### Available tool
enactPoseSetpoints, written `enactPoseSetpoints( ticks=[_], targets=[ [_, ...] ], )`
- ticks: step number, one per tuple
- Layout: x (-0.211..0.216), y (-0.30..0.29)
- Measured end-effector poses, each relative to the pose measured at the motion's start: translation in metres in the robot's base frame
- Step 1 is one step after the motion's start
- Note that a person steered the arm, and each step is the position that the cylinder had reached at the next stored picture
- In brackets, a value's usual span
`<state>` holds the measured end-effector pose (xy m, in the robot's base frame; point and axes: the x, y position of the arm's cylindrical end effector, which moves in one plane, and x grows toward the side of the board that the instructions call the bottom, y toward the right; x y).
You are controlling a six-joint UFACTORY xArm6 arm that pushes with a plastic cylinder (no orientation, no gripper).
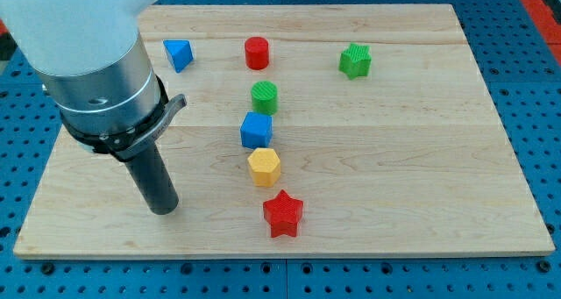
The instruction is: Push yellow hexagon slightly right
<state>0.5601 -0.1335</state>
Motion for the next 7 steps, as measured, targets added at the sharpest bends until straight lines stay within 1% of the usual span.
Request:
enactPoseSetpoints(
  ticks=[2, 3, 4, 5, 7],
  targets=[
    [-0.006, 0.009],
    [-0.018, 0.009],
    [-0.023, 0.036],
    [-0.042, 0.053],
    [-0.049, 0.101]
  ],
)
